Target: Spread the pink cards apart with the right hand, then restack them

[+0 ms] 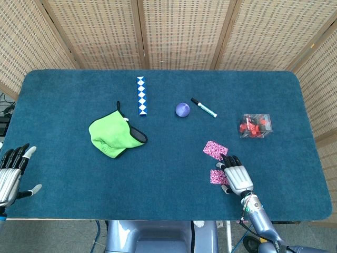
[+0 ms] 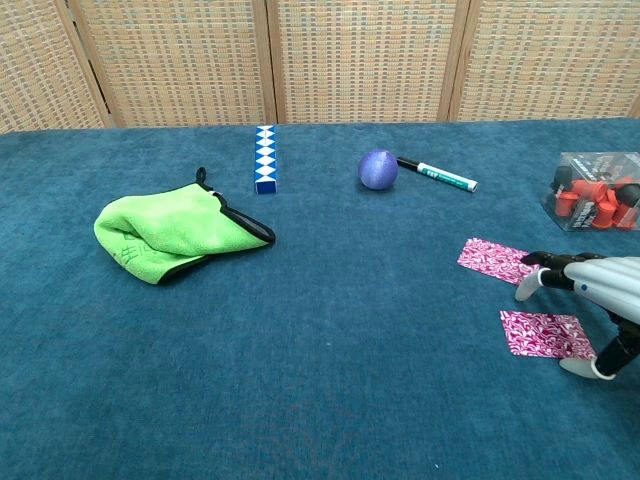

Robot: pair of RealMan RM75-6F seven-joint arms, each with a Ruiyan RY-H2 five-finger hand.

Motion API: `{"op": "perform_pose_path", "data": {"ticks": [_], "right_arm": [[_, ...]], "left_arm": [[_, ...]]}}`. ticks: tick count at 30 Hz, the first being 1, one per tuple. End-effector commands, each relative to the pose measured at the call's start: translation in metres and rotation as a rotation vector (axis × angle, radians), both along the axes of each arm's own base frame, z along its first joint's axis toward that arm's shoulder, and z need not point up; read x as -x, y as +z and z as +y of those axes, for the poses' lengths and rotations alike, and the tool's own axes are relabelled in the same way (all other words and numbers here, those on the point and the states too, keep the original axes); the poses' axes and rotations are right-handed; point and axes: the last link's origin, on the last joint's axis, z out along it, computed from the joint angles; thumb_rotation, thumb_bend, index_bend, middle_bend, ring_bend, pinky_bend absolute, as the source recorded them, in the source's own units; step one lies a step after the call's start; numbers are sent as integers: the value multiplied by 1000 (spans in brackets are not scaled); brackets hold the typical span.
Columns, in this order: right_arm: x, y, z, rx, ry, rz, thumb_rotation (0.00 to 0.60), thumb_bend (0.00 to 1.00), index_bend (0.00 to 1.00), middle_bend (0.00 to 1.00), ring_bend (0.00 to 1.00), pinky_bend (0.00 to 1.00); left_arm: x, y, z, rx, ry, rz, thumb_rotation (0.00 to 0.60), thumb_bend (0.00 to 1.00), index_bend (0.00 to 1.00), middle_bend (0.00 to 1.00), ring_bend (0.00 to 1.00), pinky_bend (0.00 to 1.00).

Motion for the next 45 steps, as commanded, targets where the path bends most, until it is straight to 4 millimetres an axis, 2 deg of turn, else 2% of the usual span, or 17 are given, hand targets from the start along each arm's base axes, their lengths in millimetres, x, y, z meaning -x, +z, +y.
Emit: {"op": "perform_pose_path", "data": {"ticks": [1,11,16,21,45], "right_arm": [[1,0,0,0,-2,0,600,311,212,0,0,6],[2,-1,-1,-5,-14,-7,600,320,428,0,0,6],[2,-2,-1,-6,-17,-7,600,337,442,0,0,6],[2,-1,-2,2,-14,-11,600,337,510,0,0,6],[8,-3,2,11,-19,-35,600,337,568,0,0,6]], "left_arm": [[0,0,0,0,0,1,600,43,0,0,0,0],[0,0,0,-1,1,2,600,43,0,0,0,0],[0,0,0,-2,1,2,600,43,0,0,0,0],[0,0,0,-1,1,1,600,43,0,0,0,0],[0,0,0,-3,2,3,600,43,0,0,0,0]]}}
